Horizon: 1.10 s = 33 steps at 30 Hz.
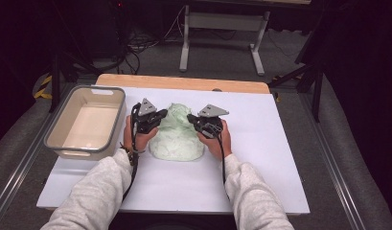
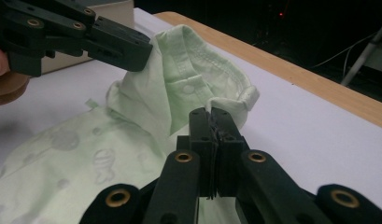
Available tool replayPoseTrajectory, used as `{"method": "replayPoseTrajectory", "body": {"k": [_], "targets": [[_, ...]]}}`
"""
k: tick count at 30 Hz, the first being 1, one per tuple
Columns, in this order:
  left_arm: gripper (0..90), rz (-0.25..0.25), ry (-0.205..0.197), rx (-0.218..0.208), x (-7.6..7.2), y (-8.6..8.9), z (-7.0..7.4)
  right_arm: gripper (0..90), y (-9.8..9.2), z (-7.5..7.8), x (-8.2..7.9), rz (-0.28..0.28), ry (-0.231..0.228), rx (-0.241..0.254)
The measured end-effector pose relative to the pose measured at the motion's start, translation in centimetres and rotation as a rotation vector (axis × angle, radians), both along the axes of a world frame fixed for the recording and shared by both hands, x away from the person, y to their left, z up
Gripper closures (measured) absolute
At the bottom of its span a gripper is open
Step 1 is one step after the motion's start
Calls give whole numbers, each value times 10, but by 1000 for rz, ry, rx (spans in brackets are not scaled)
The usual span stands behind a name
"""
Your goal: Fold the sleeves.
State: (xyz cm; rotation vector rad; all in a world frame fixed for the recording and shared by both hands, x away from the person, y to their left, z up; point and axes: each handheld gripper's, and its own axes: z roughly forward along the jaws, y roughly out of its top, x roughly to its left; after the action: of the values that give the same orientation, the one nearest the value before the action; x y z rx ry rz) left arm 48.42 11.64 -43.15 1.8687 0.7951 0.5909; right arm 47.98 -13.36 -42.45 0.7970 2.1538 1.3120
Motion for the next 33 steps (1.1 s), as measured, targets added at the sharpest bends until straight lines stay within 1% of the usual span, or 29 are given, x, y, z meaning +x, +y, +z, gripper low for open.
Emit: {"method": "replayPoseTrajectory", "body": {"k": [1, 3, 4, 5, 6, 7, 9, 10, 12, 13, 14, 15, 16, 17, 19, 20, 21, 22, 24, 25, 28, 30, 32, 33], "targets": [[881, -5, -3, 5, -3, 1, 0, 889, 0, 0, -2, 15, 5, 2], [882, -25, -8, 0, -9, 6, -2, 890, 0, -1, -7, 29, -3, -20], [882, -21, -11, -2, -12, 8, -2, 889, 0, -2, -10, 37, -5, -25], [882, -26, -4, -12, -15, 9, -2, 889, -1, -3, -13, 47, -7, -26], [882, -36, -6, -9, -18, 10, -3, 889, -2, -4, -16, 56, -6, -26], [882, -40, -14, 3, -23, 10, -4, 889, -2, -5, -18, 61, 0, -27], [882, -46, -10, 29, -29, 9, -5, 890, -3, -5, -23, 78, -7, -33], [880, -56, -9, 31, -33, 8, -6, 889, -3, -5, -26, 80, -8, -38], [878, -64, -13, 60, -42, 5, -9, 889, -2, -7, -31, 99, -1, -36], [879, -75, -8, 62, -45, 4, -10, 889, -1, -9, -34, 106, 1, -51], [877, -85, -4, 73, -49, 3, -11, 888, -1, -11, -36, 111, 0, -66], [875, -87, -11, 97, -52, 2, -11, 887, 0, -13, -39, 120, -2, -71], [877, -95, -12, 105, -55, 2, -11, 886, 0, -14, -41, 130, 4, -77], [877, -106, -3, 106, -58, 2, -12, 886, -1, -15, -43, 133, 7, -83], [878, -119, -1, 143, -64, 1, -14, 884, -1, -17, -47, 142, 17, -80], [878, -129, 2, 165, -66, 1, -16, 884, -2, -18, -49, 149, 17, -89], [879, -129, 2, 165, -66, 1, -16, 884, -2, -18, -49, 149, 17, -89], [879, -128, -2, 195, -69, 0, -17, 883, -2, -19, -51, 151, 15, -96], [881, -145, 16, 193, -72, 3, -19, 881, -4, -21, -58, 164, 23, -116], [881, -145, 12, 222, -75, 4, -21, 878, -5, -22, -60, 167, 27, -121], [871, -148, 14, 245, -80, 6, -24, 864, -5, -24, -65, 179, 26, -142], [863, -153, 20, 244, -82, 9, -24, 860, -6, -25, -68, 187, 33, -156], [860, -159, 14, 274, -84, 10, -25, 862, -8, -27, -71, 190, 38, -162], [861, -161, 17, 280, -84, 11, -26, 862, -8, -27, -72, 192, 43, -166]]}}
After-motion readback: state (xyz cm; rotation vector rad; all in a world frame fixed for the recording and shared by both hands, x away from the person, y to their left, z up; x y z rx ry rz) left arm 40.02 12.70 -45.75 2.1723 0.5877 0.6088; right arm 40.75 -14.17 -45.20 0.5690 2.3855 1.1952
